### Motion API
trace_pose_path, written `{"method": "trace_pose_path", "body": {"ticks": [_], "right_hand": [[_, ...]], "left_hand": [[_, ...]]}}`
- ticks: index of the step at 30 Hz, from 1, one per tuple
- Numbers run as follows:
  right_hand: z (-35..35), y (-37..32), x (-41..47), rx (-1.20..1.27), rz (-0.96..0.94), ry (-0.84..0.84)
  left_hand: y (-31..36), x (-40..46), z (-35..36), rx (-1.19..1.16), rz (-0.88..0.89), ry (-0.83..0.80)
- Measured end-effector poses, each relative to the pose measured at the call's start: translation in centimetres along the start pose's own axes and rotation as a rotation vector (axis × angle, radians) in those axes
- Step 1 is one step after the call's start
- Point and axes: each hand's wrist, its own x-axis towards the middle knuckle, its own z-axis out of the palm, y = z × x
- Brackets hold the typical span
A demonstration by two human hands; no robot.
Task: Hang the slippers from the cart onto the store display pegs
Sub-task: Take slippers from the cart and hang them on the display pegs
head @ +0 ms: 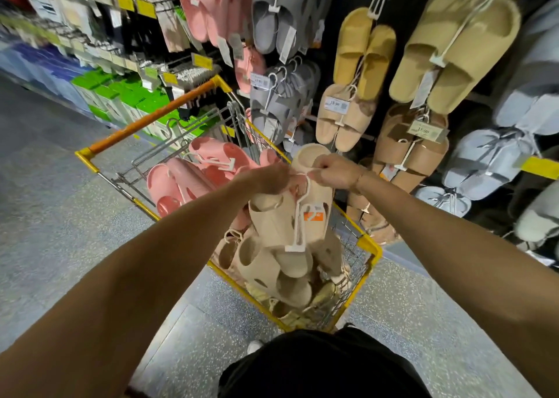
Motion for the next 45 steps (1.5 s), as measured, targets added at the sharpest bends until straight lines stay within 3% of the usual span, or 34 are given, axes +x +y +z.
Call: {"method": "trace_pose_path", "body": {"ticks": [3,6,10,18,24,30,34,41,45], "right_hand": [[-2.5,-0.9,0.1,-0.013,0.022,0.101],[-5.1,-1.7,0.3,0.05,0.056,0.182],[-7.7,-3.4,0.0,0.085,0.061,0.308],[-11.3,-5.7,-1.8,-0.093,0.101,0.494],[-13.0,-7.2,-3.5,-0.433,0.043,0.267],[-18.0,-7.8,-4.2,-0.404,0.099,0.093],[-23.4,-8.2,-4.0,-0.213,-0.021,0.354],[-32.2,-9.1,-0.5,0.033,-0.245,1.124],[-39.5,-10.6,1.7,-0.048,-0.409,1.235]], "left_hand": [[1.9,-0.9,-2.3,-0.027,-0.005,0.068],[2.5,-0.6,-4.5,-0.046,0.101,0.211],[3.8,-0.2,-7.4,-0.017,0.048,0.334],[7.0,0.6,-11.2,-0.074,0.184,0.616],[8.8,1.7,-14.1,-0.063,0.315,0.694],[11.8,3.4,-19.0,0.011,0.513,0.639],[14.8,5.2,-24.5,0.034,0.618,0.671],[19.9,8.3,-35.9,-0.099,0.745,0.746],[23.2,9.8,-43.6,-0.088,0.807,0.749]]}}
